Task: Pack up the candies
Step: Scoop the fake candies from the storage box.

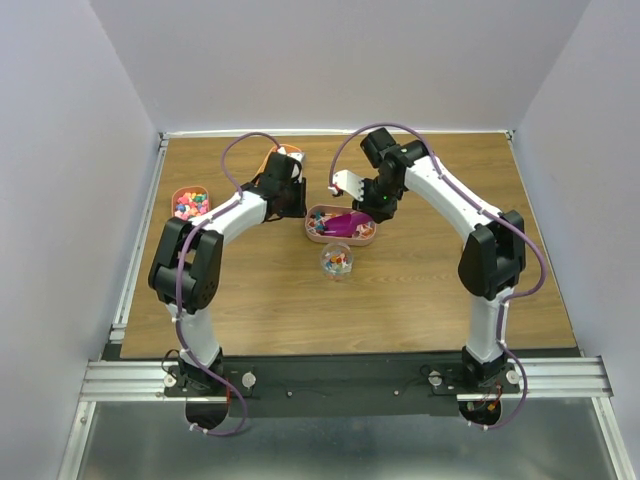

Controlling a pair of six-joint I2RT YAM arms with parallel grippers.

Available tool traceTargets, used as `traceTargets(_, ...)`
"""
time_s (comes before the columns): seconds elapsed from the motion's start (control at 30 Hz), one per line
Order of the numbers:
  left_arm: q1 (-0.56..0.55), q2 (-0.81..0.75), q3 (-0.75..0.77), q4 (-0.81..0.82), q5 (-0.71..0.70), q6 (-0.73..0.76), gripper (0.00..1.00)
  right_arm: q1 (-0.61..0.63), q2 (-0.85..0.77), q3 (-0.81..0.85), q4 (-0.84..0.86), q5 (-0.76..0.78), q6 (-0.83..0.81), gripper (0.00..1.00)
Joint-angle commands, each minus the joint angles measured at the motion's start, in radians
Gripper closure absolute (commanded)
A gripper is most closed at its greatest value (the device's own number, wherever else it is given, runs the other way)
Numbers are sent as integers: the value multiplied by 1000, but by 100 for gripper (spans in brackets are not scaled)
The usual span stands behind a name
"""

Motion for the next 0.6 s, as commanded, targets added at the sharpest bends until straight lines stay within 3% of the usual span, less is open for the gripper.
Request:
traceTargets(0.0,-5,22,9,14,42,-10,62,7,-41,-26,55,-44,4,99)
traceTargets(0.57,-14,51,11,3,85,-16,67,6,-64,-134,207,-94,50,99)
